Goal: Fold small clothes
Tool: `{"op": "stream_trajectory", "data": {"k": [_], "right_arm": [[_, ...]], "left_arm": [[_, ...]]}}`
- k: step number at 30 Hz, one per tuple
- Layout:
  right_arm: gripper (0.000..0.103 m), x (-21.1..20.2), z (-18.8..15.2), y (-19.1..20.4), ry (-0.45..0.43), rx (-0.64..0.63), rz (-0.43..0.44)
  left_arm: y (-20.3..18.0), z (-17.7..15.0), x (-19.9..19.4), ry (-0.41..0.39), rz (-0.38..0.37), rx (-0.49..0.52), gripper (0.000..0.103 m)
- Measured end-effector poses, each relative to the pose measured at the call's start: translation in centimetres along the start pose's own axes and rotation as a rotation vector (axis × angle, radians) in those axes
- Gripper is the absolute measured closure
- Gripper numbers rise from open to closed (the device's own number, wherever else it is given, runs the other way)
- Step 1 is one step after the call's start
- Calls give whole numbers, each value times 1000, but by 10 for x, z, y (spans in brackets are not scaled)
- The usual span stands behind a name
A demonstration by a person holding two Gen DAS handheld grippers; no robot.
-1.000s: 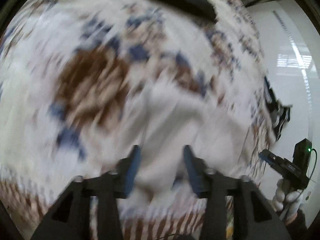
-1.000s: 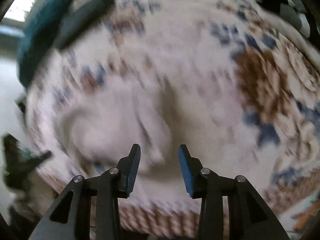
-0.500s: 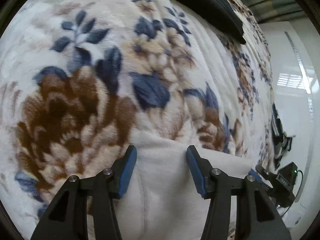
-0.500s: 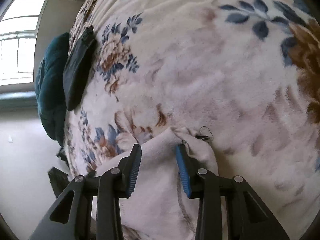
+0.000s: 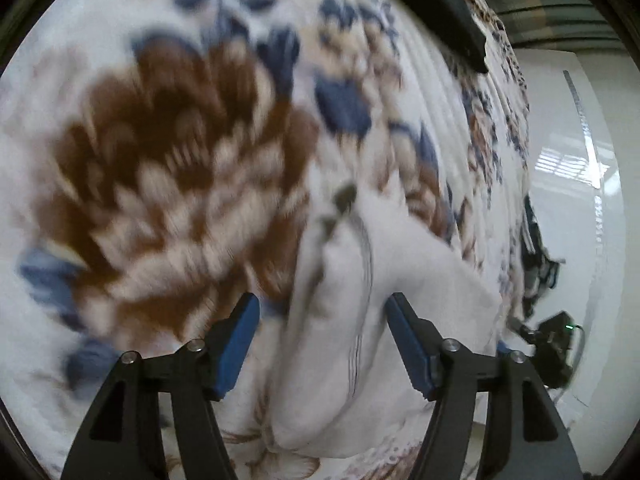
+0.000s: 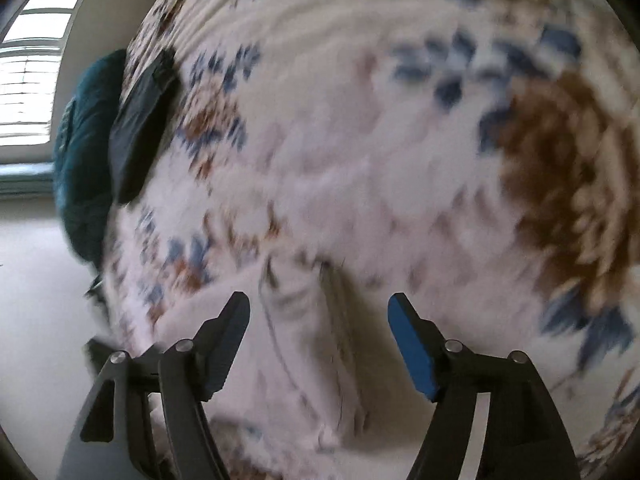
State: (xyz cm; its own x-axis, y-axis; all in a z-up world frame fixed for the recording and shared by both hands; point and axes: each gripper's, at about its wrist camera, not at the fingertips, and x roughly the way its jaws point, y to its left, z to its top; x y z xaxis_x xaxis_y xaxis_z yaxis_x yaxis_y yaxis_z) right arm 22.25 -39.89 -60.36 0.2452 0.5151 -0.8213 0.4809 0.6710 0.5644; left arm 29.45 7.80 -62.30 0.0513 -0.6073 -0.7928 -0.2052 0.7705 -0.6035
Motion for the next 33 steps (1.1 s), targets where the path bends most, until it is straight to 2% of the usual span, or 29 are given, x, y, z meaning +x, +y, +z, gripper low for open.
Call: {"op": "stream_trajectory", "data": {"k": [4,6,11,12,13,14,15,16,17,22,26,29,33], "right_arm": [[29,35,-12,-18,157,24,90],[29,52,-17,-21,207,28,119],[29,75,-22,-13,239,16,174],[30,78,-23,-9,241,12,184],[37,79,-25,-7,243,5,191],[48,80,-27,-2,248,-2,197],[56,81,-27,0,253,-7,191],[70,82,-28,2,253,-15,179],[75,81,-29,6,250,-25,173],[81,62,-25,30,214,-51,171],[82,40,-8,61,176,-93,182],[82,26,18,94,132,-131,200],[82,23,73,153,80,-199,228]], "left_arm": [[-4,-4,16,36,-91,-8,39],[-9,-4,23,51,-98,1,39],[-20,-3,30,39,-96,21,40],[-21,-4,28,29,-92,26,48],[-22,-5,28,28,-90,33,57],[-22,-5,25,24,-86,39,80],[-22,-6,22,21,-81,40,84],[-24,-6,20,14,-89,38,85],[-26,-6,14,-2,-90,30,87],[-50,2,-12,-33,-120,53,87],[-74,34,-38,-72,-155,82,87],[-94,78,-57,-119,-173,107,87],[-120,162,-79,-213,-166,148,87]]}}
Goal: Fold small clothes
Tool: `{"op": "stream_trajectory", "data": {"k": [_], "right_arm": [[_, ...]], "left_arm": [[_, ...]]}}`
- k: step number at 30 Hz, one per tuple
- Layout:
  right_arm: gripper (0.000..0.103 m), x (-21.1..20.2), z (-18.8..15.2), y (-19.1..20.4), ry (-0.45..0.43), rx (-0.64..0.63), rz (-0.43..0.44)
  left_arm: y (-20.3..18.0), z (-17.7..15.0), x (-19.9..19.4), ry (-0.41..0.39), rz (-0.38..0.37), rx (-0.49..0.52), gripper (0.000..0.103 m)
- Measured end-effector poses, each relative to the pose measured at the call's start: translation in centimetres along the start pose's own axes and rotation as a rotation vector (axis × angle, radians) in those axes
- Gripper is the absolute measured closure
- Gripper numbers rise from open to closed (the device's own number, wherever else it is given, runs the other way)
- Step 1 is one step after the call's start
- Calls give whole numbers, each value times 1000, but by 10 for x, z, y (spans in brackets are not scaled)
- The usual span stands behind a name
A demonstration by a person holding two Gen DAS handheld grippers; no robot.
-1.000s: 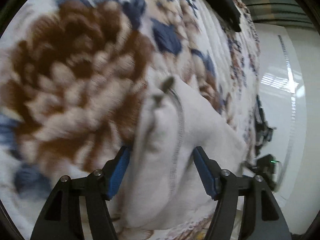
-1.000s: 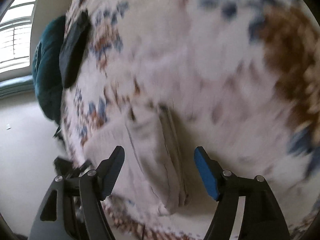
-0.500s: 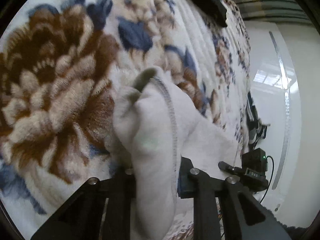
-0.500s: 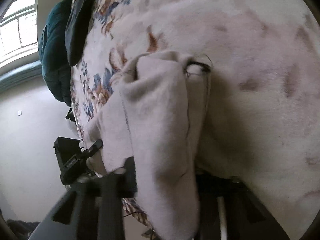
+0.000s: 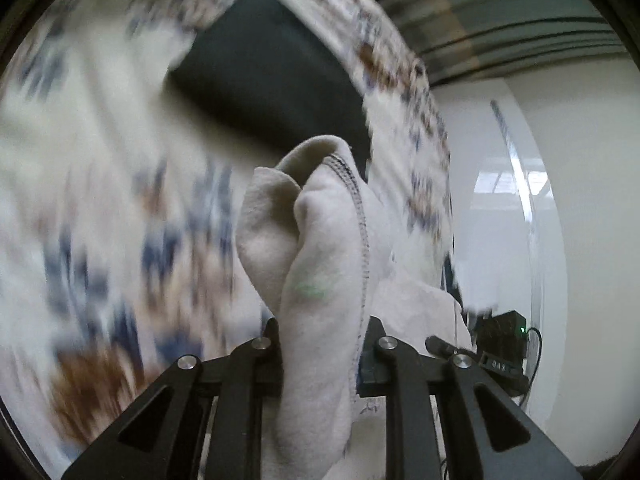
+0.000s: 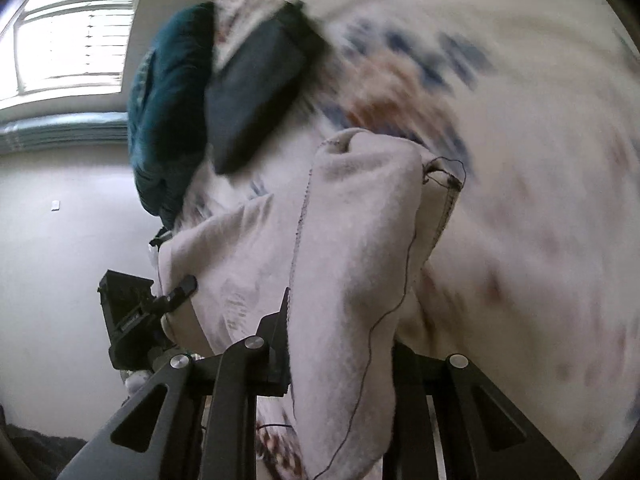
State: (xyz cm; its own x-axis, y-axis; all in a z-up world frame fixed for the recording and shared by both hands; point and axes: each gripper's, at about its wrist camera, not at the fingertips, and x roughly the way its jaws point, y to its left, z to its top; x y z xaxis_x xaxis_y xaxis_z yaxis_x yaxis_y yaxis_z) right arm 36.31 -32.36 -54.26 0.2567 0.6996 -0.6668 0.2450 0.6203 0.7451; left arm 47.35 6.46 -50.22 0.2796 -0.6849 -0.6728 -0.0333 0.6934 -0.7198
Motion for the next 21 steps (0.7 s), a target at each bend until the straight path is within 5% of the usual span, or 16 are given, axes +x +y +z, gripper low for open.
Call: {"op": "stream_trajectory", "data": {"k": [7,11,18,21], "right_arm": [[82,56,155,81,-72,-133,13],[82,100,238,116,-89,-176,-6],[81,167,325,128,-61,-191,-165],[68,178,331,130,-45,-212,-251]], "left_arm": [[4,153,20,-129,53,68,87],[28,222,48,-127,121,85,87],[77,250,86,-14,293,81,76],[62,240,77,-41,369,137,65]]}}
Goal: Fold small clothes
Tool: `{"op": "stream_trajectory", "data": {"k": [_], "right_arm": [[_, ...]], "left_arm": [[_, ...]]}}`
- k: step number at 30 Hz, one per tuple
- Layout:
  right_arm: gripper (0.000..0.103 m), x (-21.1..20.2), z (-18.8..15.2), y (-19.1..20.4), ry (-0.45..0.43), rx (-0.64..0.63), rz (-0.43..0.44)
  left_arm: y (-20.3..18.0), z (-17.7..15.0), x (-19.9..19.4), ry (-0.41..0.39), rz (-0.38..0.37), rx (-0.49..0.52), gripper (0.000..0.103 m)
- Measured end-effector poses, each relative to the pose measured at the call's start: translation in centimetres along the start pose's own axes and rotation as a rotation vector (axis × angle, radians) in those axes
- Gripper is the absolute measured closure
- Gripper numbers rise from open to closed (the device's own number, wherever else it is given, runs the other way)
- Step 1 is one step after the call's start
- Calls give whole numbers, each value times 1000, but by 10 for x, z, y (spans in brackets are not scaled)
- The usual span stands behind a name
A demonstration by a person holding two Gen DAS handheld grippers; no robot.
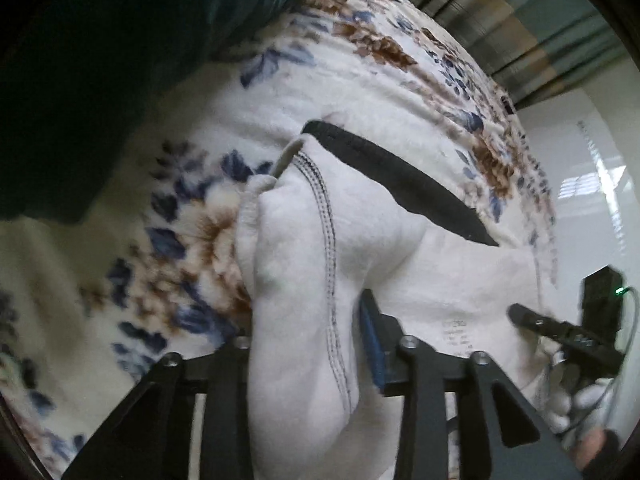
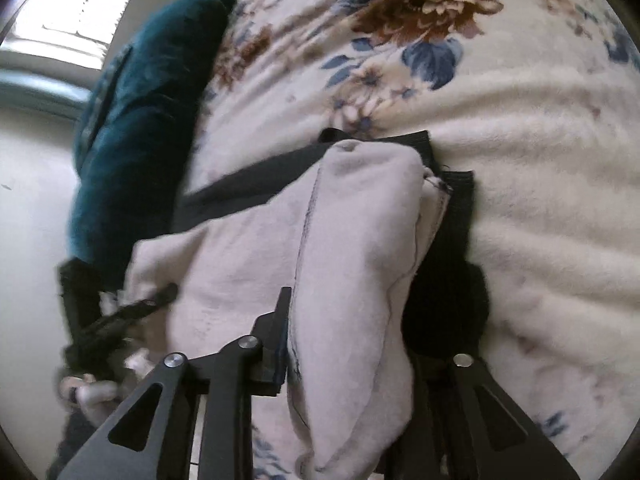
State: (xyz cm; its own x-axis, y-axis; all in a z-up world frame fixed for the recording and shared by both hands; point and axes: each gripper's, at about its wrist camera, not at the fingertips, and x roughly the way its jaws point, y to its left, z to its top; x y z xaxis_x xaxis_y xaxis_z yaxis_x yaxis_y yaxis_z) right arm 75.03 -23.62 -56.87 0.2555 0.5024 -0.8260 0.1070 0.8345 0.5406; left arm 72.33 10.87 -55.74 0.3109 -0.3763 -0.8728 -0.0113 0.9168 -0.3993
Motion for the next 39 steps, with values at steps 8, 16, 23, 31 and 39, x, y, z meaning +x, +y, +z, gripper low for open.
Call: {"op": "stream_trajectory", "data": {"k": [8,16,23,31,39], "right_arm": [[0,-25,-40,35,-110,-161,-457],[0,-63,-103,75,-229,-233,-652],[0,-143,-157,117,-323,-224,-689],[0,-258,-229,166,-396,-229,-695],[0,-378,-299,228,-510,-266,-677]], "left_arm": [[-20,-22,-37,-139,241,39,0],[-65,-61,-72,-224,396,80,0],[-112,-96,-140,-278,423,132,0],[-165,-153,-248,-350,400,180,0],[-208,-204,-351,-419,363,211,0]]}}
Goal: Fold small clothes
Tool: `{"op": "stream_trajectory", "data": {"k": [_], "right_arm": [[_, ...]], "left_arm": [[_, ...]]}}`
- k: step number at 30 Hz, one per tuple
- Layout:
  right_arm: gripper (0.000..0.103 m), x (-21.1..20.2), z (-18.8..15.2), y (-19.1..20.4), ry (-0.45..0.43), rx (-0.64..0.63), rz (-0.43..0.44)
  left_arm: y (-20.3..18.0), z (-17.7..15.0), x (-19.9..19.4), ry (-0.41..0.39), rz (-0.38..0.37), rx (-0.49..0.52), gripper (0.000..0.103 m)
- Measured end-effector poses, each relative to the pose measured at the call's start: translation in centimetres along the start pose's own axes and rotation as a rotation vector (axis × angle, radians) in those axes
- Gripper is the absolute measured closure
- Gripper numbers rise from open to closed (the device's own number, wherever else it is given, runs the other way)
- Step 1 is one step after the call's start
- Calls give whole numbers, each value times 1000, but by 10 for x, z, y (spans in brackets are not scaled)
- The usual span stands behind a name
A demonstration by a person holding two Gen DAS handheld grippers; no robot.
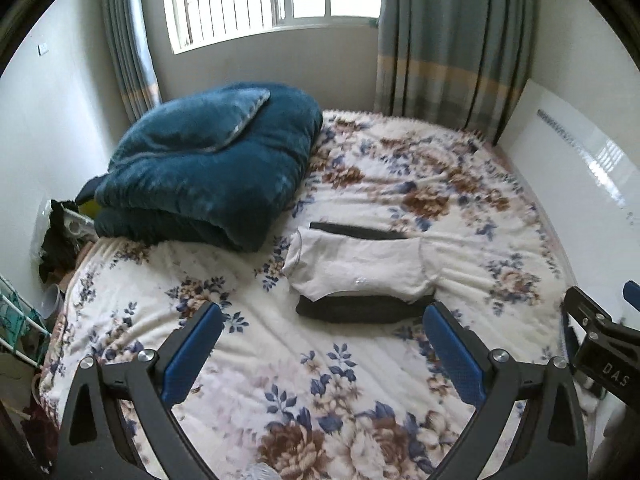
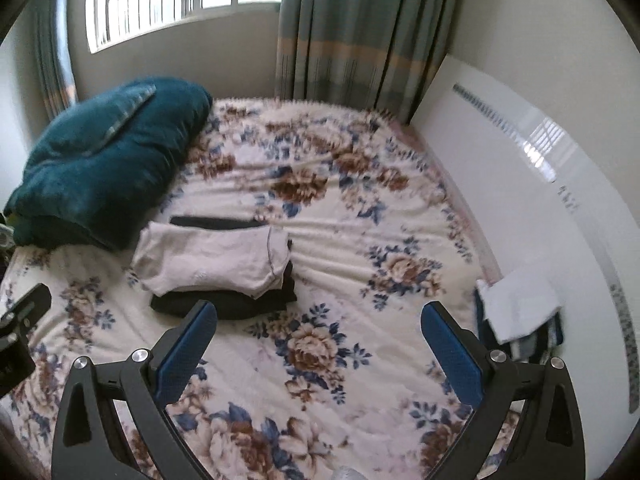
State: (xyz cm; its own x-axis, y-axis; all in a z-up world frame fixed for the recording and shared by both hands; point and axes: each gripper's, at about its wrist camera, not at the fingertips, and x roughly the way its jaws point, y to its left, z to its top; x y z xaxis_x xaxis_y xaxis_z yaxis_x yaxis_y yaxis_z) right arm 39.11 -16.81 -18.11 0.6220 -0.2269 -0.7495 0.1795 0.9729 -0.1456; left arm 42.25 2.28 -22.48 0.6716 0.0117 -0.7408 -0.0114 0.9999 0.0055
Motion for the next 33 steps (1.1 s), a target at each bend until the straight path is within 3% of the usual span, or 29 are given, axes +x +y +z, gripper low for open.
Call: {"op": "stream_trajectory", "data": {"k": [10,16,24,33], "right_arm": [[0,-167,-6,-22,-134,-19,36],[0,-235,-21,-42,-179,-3,52],[0,-297,-40,-58,-240,-9,53],[0,-330,-50,-67,-270,-17,82]], "left_arm": [[-6,-3,-123,-77,-45,-14,0],[-9,-12,-176,-126,-37,-13,0],[-6,-28,-221,-155,-37,-18,0],[-7,-44,-242,-168,-41,-38,0]]}}
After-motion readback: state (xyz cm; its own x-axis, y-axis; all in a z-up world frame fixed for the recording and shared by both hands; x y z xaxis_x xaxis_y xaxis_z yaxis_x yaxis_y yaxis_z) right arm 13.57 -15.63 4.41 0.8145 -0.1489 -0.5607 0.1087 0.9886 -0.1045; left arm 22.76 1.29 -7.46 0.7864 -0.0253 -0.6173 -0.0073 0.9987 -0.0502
